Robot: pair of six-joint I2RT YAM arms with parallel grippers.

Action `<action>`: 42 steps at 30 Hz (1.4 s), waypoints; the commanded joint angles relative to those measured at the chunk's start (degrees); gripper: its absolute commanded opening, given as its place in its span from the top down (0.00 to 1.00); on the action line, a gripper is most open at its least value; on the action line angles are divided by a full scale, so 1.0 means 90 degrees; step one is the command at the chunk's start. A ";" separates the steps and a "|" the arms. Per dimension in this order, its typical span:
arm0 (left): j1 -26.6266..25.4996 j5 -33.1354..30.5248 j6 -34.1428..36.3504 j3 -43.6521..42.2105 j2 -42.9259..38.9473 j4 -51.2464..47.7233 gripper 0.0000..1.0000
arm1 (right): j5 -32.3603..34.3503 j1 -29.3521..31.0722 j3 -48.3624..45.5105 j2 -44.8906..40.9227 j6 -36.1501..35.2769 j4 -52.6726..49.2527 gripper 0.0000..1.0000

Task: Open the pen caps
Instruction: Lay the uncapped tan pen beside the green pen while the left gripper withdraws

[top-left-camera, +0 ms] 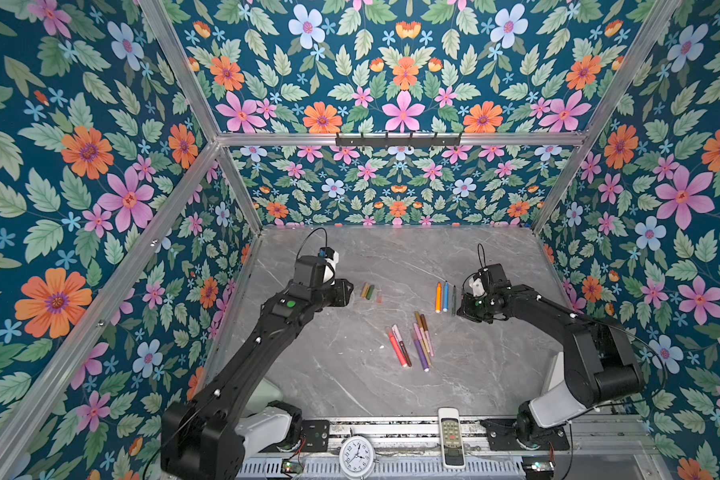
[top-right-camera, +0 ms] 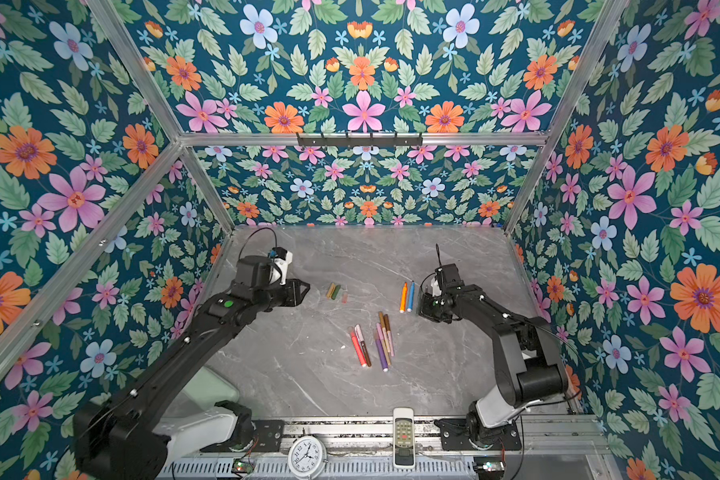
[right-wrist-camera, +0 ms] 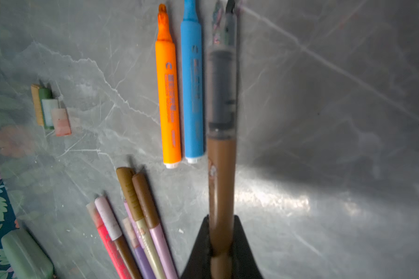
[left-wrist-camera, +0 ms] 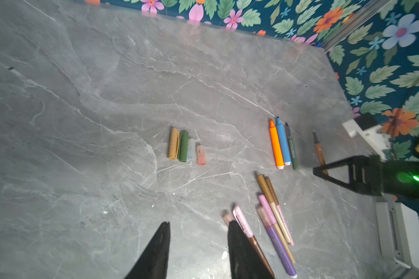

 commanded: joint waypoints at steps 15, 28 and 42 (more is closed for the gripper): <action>-0.0005 -0.0176 0.0103 -0.0697 -0.0997 -0.0663 0.54 | -0.0497 -0.0378 0.0058 0.0750 -0.0246 0.0444 0.86; -0.0004 -0.0176 0.0089 -0.0749 -0.1053 -0.0619 0.54 | -0.0850 -0.0549 0.0222 0.0905 -0.0140 0.0532 0.56; -0.0006 -0.0142 0.0082 -0.0788 -0.1068 -0.0571 0.54 | -0.1183 -0.0548 0.0592 0.1445 0.0127 0.0655 0.71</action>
